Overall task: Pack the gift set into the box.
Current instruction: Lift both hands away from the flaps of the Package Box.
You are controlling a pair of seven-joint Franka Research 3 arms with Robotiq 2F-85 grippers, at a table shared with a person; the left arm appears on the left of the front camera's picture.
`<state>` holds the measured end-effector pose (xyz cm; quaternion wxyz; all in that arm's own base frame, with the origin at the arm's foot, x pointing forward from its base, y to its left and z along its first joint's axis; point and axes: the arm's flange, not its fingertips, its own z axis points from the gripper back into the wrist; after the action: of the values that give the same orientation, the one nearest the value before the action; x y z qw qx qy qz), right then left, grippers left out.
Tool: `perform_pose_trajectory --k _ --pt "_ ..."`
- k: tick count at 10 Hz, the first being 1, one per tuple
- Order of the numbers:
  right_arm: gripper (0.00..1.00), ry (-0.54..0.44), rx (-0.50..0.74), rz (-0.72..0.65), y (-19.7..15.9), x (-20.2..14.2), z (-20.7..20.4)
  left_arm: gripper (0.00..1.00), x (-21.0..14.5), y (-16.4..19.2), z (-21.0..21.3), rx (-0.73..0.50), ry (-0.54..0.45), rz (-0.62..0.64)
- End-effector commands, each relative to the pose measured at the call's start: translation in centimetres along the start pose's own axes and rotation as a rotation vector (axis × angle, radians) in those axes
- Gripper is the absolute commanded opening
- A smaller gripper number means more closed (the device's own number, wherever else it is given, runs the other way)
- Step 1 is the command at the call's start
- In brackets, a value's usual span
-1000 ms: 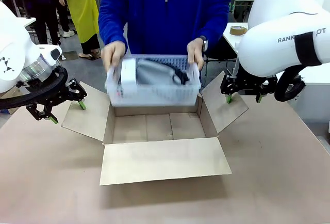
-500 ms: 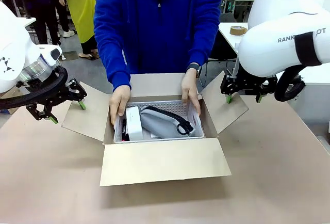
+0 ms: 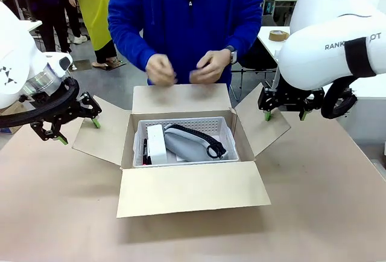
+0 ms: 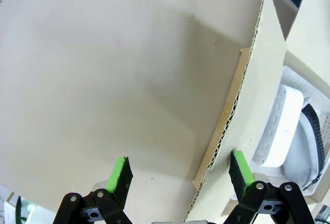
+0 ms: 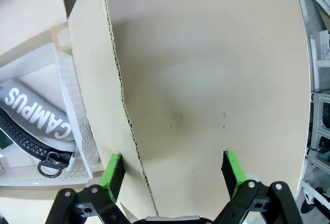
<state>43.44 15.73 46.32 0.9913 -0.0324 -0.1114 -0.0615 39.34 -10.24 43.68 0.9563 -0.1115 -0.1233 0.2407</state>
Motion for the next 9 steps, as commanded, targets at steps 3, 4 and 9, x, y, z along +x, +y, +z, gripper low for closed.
perform_pose_trajectory --k 3,4,9 --pt "1.00 0.026 0.714 0.066 -11.6 -1.8 8.8 0.98 3.8 8.8 7.5 -0.481 0.354 -0.008" --pt "1.00 -0.003 1.022 0.039 -18.2 -4.5 9.9 0.98 6.2 14.8 7.8 -0.952 0.611 0.002" --pt "1.00 0.076 1.225 -0.465 -29.5 -11.8 -1.6 0.98 9.4 25.6 2.5 -1.582 0.662 0.425"
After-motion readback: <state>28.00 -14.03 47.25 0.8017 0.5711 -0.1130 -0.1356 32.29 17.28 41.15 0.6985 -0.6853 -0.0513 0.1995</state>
